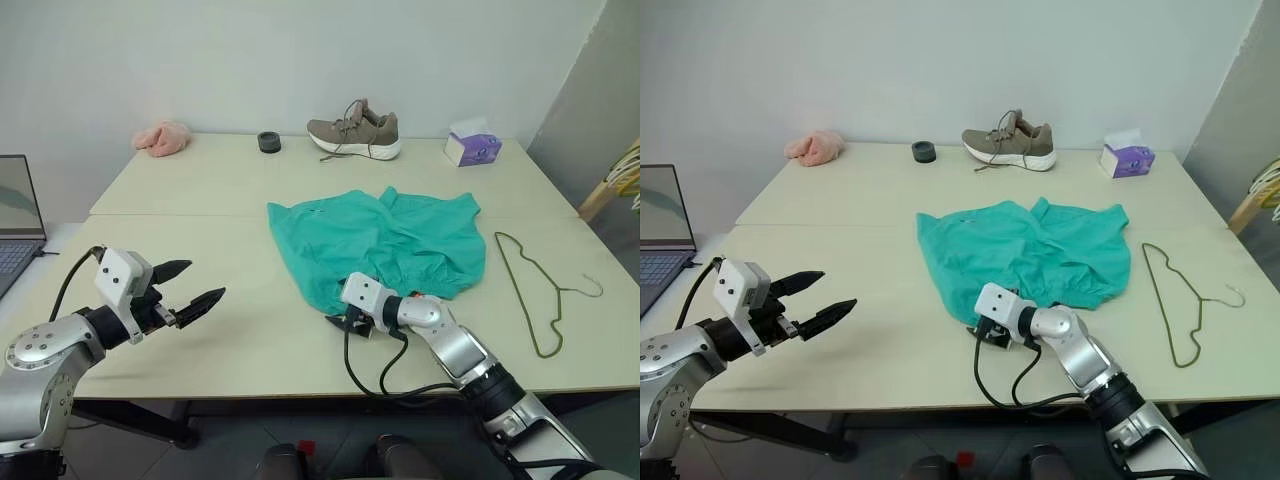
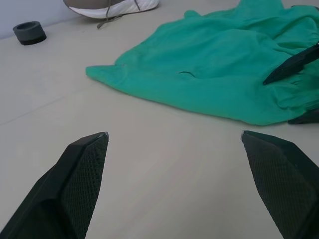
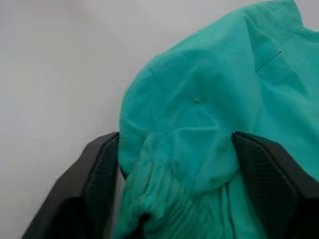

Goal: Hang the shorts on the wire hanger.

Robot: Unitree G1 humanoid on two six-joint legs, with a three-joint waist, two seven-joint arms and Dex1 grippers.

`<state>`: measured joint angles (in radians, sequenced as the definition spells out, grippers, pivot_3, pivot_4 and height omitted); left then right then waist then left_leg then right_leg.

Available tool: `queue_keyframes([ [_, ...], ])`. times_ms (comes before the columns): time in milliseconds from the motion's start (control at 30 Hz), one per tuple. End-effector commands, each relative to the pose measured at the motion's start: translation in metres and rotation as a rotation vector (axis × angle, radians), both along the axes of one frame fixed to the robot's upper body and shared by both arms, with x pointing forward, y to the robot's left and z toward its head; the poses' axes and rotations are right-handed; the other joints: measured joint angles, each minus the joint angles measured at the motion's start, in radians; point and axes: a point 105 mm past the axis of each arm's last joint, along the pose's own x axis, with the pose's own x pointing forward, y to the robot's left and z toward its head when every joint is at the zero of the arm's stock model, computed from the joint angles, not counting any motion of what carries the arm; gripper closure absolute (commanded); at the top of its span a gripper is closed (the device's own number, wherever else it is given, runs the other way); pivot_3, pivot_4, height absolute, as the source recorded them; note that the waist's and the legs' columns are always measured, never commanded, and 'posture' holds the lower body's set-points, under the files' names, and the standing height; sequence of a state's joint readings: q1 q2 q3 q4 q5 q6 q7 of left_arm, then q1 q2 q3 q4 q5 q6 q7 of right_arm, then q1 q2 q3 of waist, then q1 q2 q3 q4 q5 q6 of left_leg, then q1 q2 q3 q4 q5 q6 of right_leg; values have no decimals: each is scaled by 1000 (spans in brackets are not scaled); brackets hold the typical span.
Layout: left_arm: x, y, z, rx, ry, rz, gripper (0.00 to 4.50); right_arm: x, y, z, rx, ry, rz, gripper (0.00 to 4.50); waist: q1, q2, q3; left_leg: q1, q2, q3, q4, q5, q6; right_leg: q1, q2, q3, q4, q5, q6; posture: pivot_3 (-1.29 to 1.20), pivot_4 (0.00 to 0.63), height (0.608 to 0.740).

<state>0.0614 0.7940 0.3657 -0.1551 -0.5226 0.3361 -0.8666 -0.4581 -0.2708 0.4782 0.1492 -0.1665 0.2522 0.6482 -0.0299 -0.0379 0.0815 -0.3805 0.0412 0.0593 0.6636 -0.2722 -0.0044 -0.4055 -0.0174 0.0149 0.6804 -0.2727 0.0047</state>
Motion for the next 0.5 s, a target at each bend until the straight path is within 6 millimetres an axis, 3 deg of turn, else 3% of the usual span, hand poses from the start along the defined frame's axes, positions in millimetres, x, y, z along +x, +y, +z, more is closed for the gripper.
queue_keyframes([
  [33, 4, -2, 14, 29, -63, -16, 0, 7, -9, 3, -54, -36, -32, 2021, 1, 0, 0, 0, 0, 0, 0, 0, 0, 0, 0, 0, 0, 0, 0, -14, 57, 740],
  [267, 11, -11, 10, 39, -75, -41, 0, 3, -9, 20, -67, -95, 19, 4467, -3, 0, 0, 0, 0, 0, 0, 0, 0, 0, 0, 0, 0, 0, 0, -38, 55, 740],
  [500, 25, -26, 7, 139, -139, -108, 0, -23, -28, 49, -76, -65, 167, 4467, -2, 1, 1, -1, 0, 0, 0, 0, 0, -1, 0, 0, 0, 0, 0, -76, 59, 740],
])
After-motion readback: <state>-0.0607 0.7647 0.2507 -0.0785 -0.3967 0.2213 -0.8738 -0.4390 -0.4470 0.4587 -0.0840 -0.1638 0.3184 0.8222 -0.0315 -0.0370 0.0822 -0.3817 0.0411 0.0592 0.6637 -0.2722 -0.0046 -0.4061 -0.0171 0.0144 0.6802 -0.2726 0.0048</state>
